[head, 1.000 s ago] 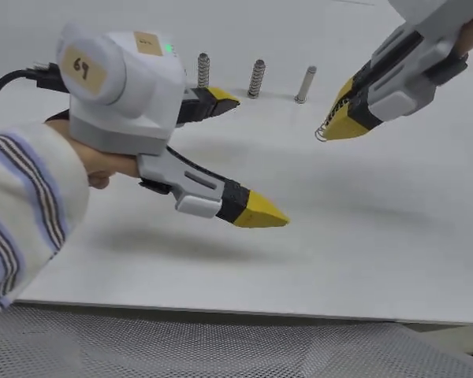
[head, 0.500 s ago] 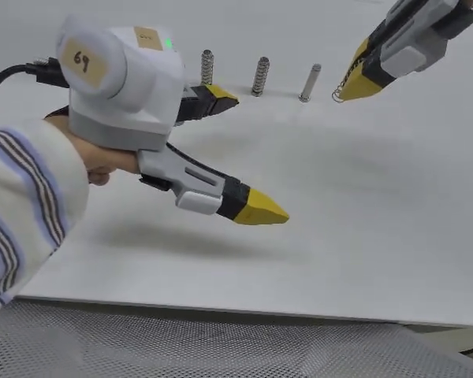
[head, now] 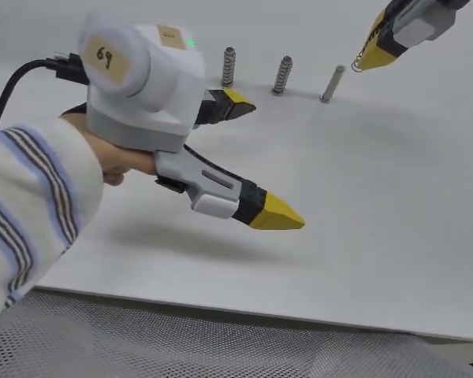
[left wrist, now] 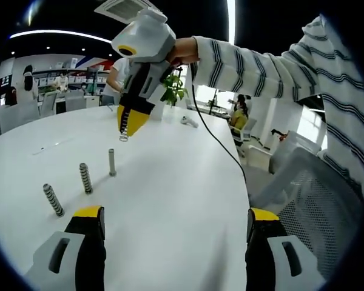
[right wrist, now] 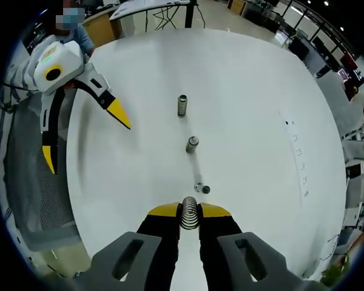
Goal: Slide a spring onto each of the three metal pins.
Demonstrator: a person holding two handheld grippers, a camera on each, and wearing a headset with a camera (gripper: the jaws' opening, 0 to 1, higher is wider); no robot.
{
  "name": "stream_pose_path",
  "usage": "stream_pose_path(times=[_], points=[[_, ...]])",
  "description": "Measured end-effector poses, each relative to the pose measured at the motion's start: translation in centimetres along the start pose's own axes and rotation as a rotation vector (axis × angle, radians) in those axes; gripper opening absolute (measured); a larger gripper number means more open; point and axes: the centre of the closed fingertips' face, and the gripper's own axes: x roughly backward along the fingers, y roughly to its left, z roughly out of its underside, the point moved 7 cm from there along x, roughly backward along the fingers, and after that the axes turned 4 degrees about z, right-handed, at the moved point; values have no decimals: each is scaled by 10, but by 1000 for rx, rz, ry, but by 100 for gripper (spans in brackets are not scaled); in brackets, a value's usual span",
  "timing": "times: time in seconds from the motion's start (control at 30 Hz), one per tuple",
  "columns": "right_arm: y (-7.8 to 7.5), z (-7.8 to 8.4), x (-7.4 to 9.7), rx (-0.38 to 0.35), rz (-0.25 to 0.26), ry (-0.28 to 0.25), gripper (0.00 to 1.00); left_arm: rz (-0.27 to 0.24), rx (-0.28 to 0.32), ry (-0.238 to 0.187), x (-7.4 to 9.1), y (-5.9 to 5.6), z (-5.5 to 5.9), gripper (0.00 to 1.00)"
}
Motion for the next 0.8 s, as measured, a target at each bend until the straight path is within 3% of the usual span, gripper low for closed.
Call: stream_pose_path(times=[0.47,0.6,0.7,0.8], points=[[-13,-9,-16,24,-11,35,8,-15,36,9,5,4,6,98],[-18,-7,-24,24,-9,58,8,-35,10,3,7,5,4,95],[-18,-6,-26,22,-14,61,8,-39,25,-21,9,6,0,94],[-19,-6,-30,17,-28,65,8,-55,14,-11,11,8,0,94]])
